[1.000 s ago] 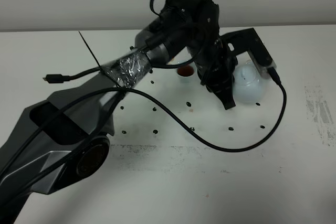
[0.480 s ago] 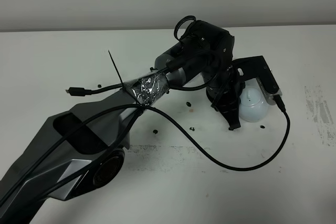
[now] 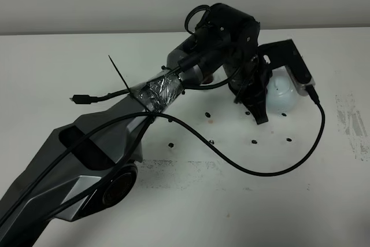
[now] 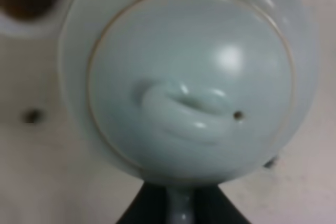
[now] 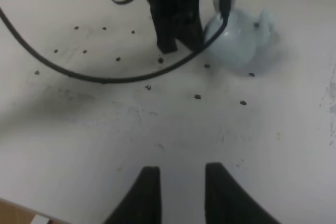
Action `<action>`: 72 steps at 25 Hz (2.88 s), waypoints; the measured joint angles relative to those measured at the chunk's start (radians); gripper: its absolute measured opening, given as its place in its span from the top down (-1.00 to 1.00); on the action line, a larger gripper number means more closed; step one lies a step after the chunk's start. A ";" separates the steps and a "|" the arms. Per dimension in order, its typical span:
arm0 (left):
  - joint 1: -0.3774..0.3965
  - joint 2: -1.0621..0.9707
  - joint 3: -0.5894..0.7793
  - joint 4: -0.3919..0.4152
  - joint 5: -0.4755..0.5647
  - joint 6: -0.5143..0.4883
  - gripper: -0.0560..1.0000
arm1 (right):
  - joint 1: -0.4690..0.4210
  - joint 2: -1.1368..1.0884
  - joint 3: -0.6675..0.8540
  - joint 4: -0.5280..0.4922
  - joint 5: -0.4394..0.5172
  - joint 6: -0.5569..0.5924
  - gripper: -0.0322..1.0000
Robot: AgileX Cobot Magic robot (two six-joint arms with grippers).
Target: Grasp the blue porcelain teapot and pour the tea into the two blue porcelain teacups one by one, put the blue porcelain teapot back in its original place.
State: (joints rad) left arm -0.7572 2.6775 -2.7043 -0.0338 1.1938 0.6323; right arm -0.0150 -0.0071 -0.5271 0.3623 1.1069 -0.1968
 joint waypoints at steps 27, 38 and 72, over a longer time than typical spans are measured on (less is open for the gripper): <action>0.061 -0.242 0.259 0.064 -0.001 -0.225 0.72 | 0.000 0.000 0.000 0.059 0.000 0.000 0.48; 0.097 -0.521 0.770 0.121 -0.110 -0.266 0.72 | 0.000 0.000 0.000 0.059 0.000 0.000 0.48; 0.432 -0.719 1.433 0.175 -0.429 -0.483 0.72 | 0.000 0.000 0.000 0.069 0.000 0.000 0.48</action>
State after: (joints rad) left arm -0.3248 1.9583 -1.2717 0.1407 0.7643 0.1494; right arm -0.0150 -0.0071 -0.5271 0.4309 1.1066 -0.1968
